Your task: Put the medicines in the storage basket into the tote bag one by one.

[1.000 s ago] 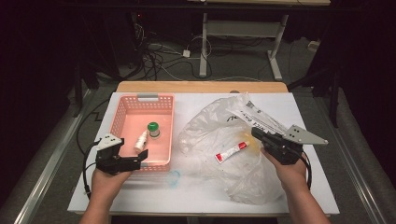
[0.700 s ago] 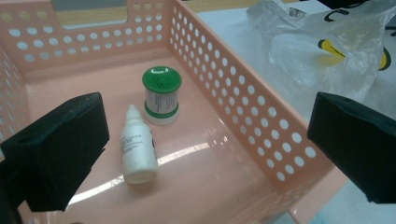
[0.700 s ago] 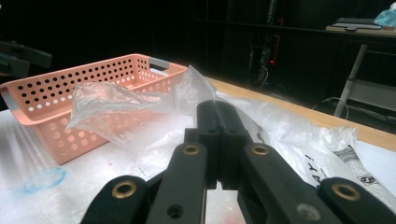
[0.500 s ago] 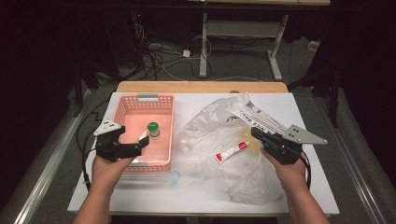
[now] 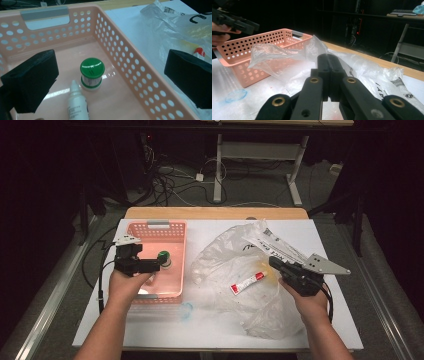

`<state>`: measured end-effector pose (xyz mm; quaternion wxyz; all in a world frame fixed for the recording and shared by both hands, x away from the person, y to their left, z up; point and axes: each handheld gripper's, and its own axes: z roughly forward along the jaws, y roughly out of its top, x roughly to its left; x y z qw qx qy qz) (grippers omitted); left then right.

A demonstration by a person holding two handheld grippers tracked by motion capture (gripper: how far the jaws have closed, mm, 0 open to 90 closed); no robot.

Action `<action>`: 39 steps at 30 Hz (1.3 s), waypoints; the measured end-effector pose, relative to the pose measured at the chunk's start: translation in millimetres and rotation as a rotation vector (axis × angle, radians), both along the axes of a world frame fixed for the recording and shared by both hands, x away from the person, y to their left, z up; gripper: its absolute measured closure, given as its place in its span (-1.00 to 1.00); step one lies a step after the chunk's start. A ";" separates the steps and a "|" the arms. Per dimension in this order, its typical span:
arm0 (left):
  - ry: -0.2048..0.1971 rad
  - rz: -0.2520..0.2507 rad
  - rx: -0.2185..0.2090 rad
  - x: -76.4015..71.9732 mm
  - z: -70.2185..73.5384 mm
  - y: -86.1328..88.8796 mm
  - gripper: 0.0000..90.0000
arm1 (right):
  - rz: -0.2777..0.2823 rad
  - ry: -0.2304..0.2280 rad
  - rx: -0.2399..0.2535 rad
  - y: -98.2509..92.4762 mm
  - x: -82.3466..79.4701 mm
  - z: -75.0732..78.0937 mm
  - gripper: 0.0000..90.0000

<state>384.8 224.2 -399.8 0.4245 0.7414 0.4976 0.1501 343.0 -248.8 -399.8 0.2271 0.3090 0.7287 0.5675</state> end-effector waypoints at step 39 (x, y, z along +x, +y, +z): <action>0.306 -0.052 0.232 62.5 -47.7 -22.5 -0.08 | 0.006 0.000 -0.005 0.4 0.6 -1.2 1.00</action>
